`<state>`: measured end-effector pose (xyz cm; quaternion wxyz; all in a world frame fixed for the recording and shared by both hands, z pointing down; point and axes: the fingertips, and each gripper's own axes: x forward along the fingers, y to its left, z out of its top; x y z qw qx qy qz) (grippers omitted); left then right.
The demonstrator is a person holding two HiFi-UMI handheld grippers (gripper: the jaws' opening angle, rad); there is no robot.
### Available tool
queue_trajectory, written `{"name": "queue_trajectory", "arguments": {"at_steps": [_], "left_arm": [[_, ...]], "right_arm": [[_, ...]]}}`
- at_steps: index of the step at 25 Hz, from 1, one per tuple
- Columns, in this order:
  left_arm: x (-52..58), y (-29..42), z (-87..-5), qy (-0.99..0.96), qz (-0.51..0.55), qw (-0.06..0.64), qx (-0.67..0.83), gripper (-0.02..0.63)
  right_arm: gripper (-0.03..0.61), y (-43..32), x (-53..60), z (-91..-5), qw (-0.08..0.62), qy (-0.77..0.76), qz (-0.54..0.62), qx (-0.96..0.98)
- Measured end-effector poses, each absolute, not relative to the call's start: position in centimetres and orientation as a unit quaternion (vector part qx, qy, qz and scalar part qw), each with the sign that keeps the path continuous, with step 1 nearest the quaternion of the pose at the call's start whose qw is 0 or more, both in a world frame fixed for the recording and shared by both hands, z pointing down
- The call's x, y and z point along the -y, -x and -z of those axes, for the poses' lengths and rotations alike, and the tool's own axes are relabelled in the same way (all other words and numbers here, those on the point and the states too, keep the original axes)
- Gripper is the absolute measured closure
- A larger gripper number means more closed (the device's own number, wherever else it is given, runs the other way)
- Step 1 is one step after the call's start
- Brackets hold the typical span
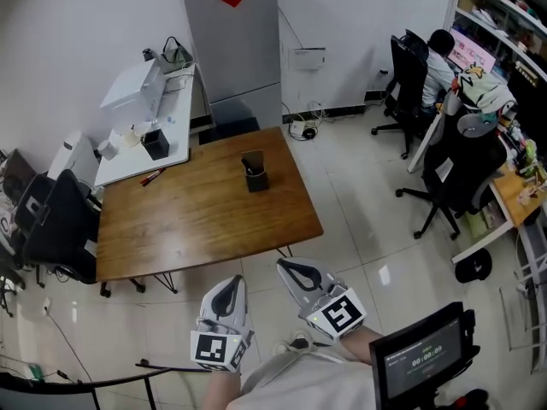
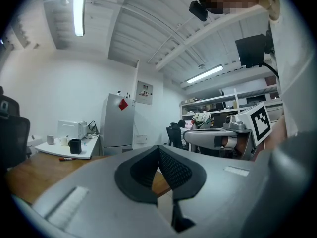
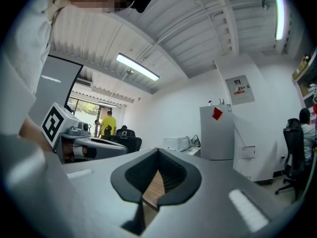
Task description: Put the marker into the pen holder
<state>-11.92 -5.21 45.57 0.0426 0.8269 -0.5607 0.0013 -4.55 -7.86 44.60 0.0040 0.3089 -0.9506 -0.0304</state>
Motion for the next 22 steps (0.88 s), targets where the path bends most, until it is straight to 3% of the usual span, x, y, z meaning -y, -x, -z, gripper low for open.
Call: {"name": "queue_trajectory", "arguments": {"at_steps": [22], "left_arm": [[7.2,14.9,-43.4,-0.830,0.013,0.004,0.557,0.597]], "right_arm": [[0.580,5.4,9.2,-43.5,-0.002,-0.324,0.030,0.946]]}}
